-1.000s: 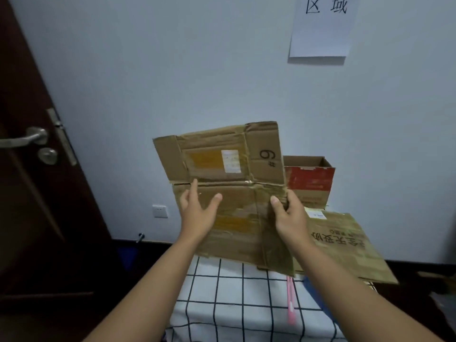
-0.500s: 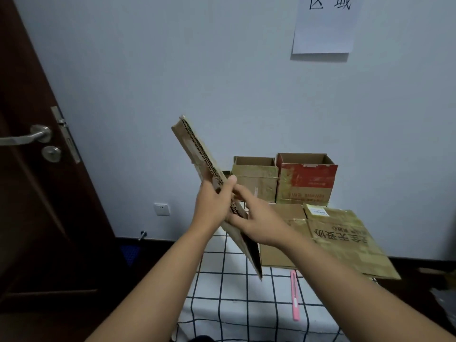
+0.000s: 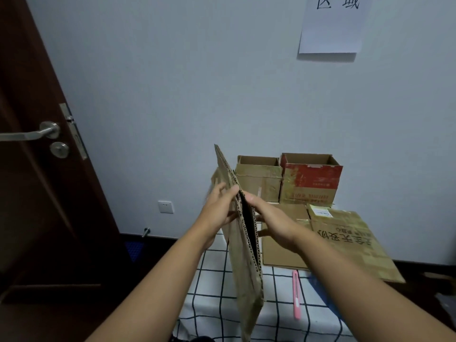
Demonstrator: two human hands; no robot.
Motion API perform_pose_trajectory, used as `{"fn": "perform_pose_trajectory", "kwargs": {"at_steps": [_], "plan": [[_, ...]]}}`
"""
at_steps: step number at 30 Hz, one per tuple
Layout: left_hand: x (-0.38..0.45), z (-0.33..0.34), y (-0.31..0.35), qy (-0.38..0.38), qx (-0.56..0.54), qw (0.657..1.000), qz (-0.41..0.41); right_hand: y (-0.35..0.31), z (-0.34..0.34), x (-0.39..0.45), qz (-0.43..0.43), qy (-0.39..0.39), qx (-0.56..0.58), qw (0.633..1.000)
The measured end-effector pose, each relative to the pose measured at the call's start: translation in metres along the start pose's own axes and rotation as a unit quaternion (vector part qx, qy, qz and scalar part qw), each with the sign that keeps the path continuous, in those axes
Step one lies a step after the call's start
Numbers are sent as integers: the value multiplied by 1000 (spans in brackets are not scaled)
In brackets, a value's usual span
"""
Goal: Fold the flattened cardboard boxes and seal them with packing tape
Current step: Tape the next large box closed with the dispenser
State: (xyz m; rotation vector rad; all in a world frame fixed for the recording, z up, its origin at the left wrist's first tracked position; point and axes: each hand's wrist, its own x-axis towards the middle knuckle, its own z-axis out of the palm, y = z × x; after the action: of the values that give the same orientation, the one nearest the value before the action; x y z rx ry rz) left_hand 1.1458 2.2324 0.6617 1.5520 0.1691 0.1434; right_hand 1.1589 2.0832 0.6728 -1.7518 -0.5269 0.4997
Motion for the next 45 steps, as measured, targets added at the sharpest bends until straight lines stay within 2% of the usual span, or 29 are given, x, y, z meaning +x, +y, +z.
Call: {"fn": "perform_pose_trajectory", "kwargs": {"at_steps": [4, 12, 17, 21, 23, 26, 31, 36, 40, 45], "plan": [[-1, 6, -18, -44, 19, 998, -30, 18, 4, 5, 44, 30, 23, 998], [7, 9, -6, -7, 55, 997, -60, 8, 0, 21, 69, 71, -30, 995], [14, -23, 13, 29, 202, 979, -8, 5, -27, 17, 79, 95, -72, 990], [11, -33, 21, -17, 280, 958, -52, 4, -35, 16, 86, 113, -98, 985], [12, -28, 24, -39, 280, 957, -64, 1, -28, 19, 80, 113, -116, 984], [14, -22, 32, -23, 263, 963, -57, -5, -25, 24, 67, 135, -156, 976], [21, -44, 49, 99, 275, 956, 4, -23, -53, 19, 59, 191, -260, 945], [28, -76, 46, 171, 233, 957, -25, -22, -78, 14, 62, 205, -218, 952], [24, -72, 27, 158, 190, 968, -43, -1, -74, 15, 75, 205, -190, 957], [24, -66, 12, 127, 177, 976, -18, 21, -69, 12, 46, 268, -160, 949]]}}
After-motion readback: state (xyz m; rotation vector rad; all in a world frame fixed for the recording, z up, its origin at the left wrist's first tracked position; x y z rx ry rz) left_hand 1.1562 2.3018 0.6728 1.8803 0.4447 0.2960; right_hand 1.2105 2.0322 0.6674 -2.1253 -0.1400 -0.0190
